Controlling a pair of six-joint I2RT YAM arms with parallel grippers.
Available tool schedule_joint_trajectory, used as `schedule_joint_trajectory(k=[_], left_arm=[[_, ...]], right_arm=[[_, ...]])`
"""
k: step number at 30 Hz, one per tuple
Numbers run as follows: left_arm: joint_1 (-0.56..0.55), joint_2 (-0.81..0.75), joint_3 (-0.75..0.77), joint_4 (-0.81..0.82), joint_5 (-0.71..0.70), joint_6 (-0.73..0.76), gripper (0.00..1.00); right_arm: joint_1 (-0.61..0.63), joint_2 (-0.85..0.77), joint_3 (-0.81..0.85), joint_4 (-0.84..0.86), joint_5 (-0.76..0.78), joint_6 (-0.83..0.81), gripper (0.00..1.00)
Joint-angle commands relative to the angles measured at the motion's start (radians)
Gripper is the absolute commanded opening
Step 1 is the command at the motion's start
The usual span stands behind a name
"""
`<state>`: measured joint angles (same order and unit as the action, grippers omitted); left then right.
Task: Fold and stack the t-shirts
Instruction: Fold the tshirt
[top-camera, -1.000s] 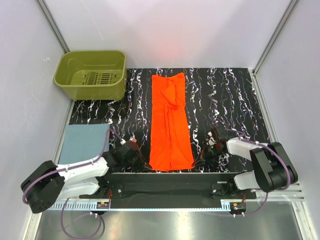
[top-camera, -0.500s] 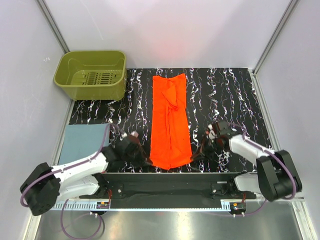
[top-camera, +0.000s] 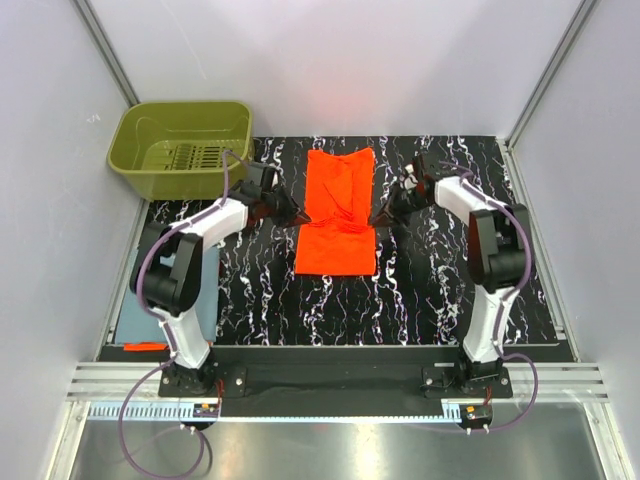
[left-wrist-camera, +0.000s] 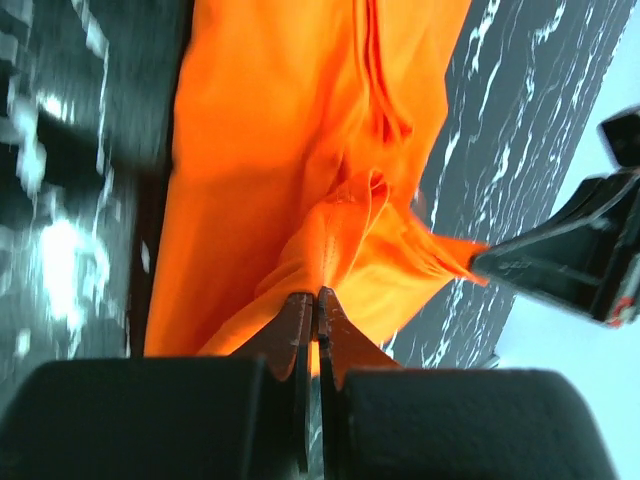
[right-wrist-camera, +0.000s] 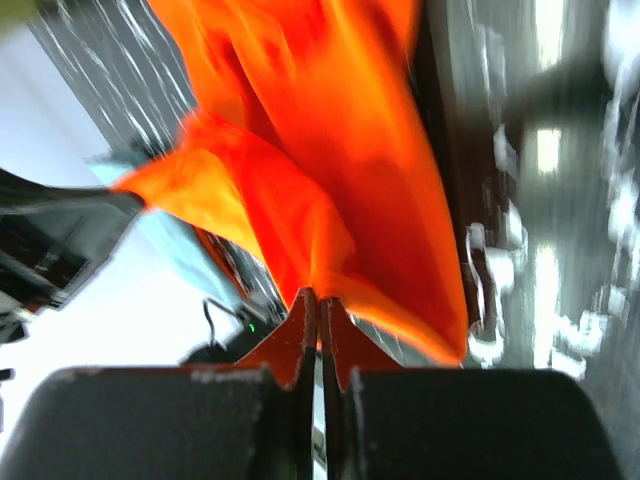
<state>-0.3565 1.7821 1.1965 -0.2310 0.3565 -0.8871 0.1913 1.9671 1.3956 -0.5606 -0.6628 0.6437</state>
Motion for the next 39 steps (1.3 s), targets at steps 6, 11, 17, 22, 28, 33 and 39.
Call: schedule_joint_trajectory(k=[6,11,17,22,28,33,39], left_arm=[[0.074,0.172,0.205,-0.004,0.117,0.054,0.0],[0.096,0.224,0.248,-0.004,0.147,0.06,0.0],[0.1,0.261,0.284,-0.002,0.165,0.089,0.0],[0.102,0.316,0.337,-0.008,0.2,0.1,0.14],[0.123,0.363,0.535,-0.262,0.032,0.301,0.44],[0.107,0.186,0.467,-0.312,-0.062,0.407,0.55],[-0.001,0.14,0.349,-0.17,0.111,0.392,0.42]], right_arm=[[-0.036,0.24,0.397,-0.205,-0.032,-0.064,0.0],[-0.044,0.272,0.408,-0.219,-0.05,-0.076,0.0],[-0.064,0.292,0.417,-0.225,-0.054,-0.098,0.0],[-0.076,0.323,0.45,-0.229,-0.049,-0.099,0.08],[-0.13,0.455,0.687,-0.304,-0.026,-0.166,0.36],[-0.128,0.354,0.74,-0.487,0.074,-0.289,0.55],[-0.041,0.148,0.352,-0.164,-0.047,-0.155,0.32]])
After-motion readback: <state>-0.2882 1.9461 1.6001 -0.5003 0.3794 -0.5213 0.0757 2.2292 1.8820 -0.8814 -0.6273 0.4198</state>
